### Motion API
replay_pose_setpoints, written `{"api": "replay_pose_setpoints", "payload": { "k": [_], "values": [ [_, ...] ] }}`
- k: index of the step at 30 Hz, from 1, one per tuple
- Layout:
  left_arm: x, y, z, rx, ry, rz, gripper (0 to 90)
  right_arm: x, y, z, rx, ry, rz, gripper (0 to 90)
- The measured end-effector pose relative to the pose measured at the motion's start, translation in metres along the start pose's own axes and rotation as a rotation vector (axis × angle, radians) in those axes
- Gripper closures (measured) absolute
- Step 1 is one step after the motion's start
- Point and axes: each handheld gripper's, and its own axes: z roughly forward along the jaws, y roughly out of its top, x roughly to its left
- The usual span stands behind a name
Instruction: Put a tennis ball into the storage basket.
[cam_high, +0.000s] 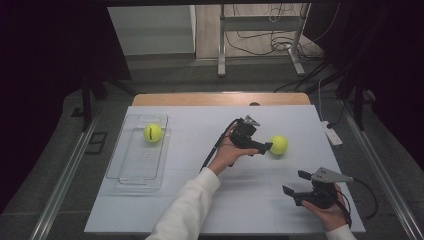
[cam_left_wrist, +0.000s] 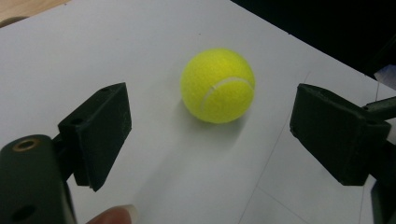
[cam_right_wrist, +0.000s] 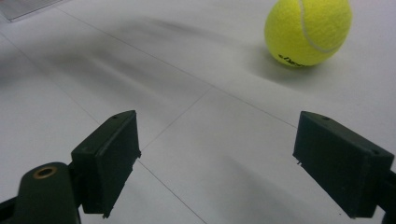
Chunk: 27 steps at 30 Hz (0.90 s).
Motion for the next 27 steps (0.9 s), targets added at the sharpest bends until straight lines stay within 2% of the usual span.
{"api": "replay_pose_setpoints", "payload": {
  "k": [27],
  "values": [
    [-0.003,0.004,0.019,0.037,0.000,0.014,13.1,-0.001,0.000,0.000,0.001,-0.001,0.001,14.5]
  ]
}}
